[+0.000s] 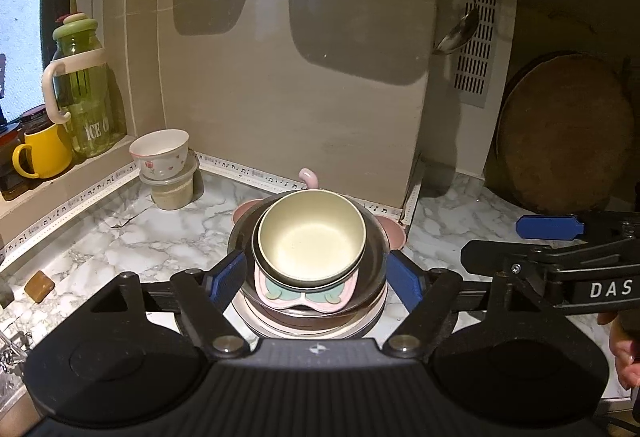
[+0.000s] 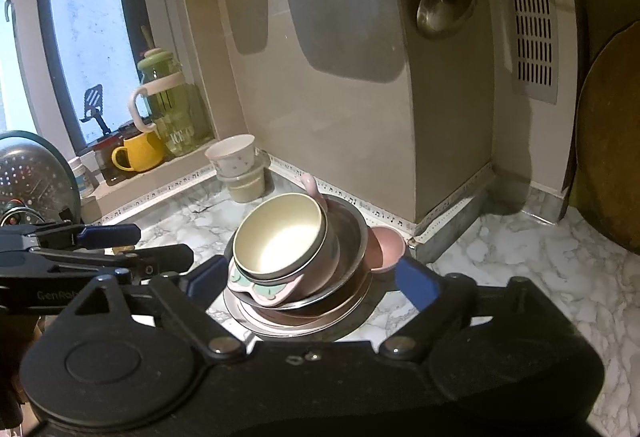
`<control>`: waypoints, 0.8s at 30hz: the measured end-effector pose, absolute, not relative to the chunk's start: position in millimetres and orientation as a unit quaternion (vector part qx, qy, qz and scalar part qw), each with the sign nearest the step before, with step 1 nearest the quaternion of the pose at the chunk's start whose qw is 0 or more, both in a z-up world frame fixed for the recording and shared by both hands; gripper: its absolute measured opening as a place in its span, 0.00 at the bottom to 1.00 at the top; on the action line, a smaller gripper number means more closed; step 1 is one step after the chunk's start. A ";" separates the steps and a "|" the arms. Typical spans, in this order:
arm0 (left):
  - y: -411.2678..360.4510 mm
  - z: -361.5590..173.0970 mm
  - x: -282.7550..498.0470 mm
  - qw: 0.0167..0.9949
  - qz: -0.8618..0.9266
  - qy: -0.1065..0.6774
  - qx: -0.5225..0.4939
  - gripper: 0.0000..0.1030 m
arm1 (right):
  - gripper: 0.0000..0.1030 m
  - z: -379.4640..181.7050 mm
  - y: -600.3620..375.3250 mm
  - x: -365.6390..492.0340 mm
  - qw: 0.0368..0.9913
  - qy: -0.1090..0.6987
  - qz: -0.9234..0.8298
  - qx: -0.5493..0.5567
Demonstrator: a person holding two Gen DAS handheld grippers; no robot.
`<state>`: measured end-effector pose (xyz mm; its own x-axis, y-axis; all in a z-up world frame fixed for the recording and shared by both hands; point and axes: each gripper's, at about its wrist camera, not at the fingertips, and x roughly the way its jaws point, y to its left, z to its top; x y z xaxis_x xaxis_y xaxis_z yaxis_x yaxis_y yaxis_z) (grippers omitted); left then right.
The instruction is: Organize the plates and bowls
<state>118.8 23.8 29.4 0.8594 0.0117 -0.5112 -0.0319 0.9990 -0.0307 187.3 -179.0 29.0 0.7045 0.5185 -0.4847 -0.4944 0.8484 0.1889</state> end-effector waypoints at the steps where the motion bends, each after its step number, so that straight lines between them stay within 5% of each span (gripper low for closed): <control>1: 23.0 29.3 117.1 0.964 0.011 0.264 -0.019 0.80 | 0.94 29.5 -180.3 185.1 0.924 0.266 0.273 0.024; 7: 18.2 27.5 109.9 0.964 0.006 0.264 -0.018 0.95 | 0.98 31.8 -184.2 177.7 0.927 0.261 0.267 0.033; 24: 22.6 28.9 105.4 0.967 0.014 0.253 -0.035 0.96 | 0.99 33.5 -178.9 170.0 0.928 0.249 0.274 0.036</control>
<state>105.4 22.6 28.9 0.8720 0.0090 -0.4893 -0.0440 0.9972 -0.0601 170.0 -178.9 33.5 0.7259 0.5271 -0.4419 -0.4916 0.8469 0.2026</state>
